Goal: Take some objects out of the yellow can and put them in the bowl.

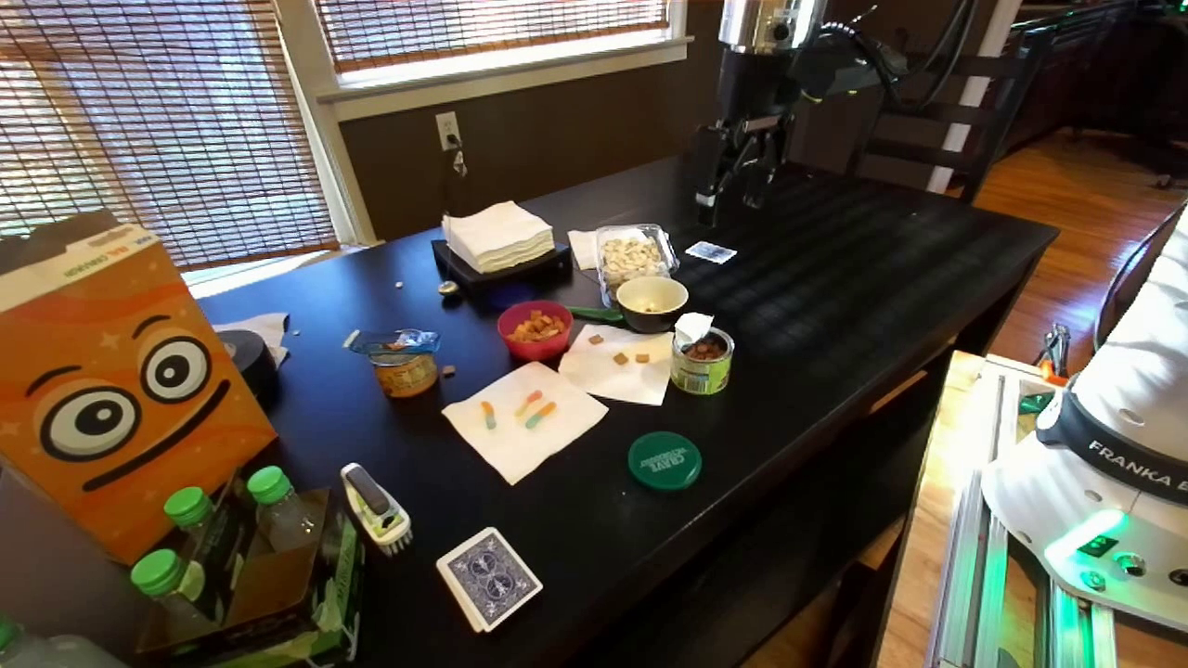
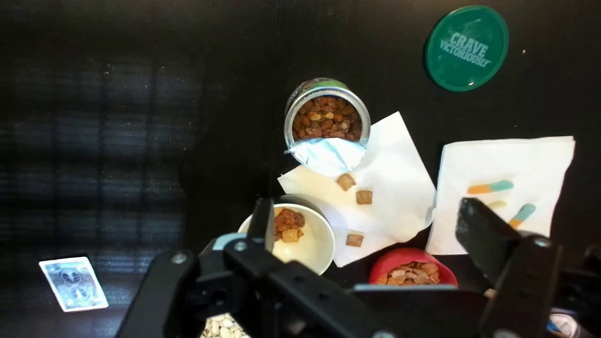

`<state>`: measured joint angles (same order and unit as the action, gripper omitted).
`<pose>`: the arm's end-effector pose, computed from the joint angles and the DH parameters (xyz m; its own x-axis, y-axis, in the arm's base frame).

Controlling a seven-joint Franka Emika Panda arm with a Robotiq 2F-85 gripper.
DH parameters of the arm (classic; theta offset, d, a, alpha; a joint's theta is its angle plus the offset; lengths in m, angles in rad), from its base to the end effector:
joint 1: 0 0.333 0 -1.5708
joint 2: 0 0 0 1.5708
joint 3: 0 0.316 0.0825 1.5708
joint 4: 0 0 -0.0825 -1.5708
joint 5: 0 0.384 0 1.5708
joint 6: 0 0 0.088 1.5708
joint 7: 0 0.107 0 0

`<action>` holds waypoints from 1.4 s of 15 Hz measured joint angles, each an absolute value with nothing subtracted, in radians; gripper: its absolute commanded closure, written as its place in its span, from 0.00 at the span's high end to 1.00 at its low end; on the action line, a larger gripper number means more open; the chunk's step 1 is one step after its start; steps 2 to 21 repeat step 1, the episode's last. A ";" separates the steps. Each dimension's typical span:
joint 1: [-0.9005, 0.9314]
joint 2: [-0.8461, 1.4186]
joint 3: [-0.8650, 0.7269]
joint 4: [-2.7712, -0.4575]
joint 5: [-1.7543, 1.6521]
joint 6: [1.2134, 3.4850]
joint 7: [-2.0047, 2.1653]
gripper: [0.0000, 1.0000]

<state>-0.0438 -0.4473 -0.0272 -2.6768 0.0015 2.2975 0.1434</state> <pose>0.3860 -0.0270 0.3830 0.9751 -0.2117 0.0652 -0.2107 -0.9773 -0.0225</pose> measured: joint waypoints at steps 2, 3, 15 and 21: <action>-0.044 -0.457 -0.026 -2.683 0.001 2.298 0.143 1.00; -0.044 -0.457 -0.026 -2.683 0.001 2.298 0.143 1.00; -0.044 -0.457 -0.026 -2.683 0.001 2.298 0.143 1.00; -0.044 -0.457 -0.026 -2.683 0.001 2.298 0.143 1.00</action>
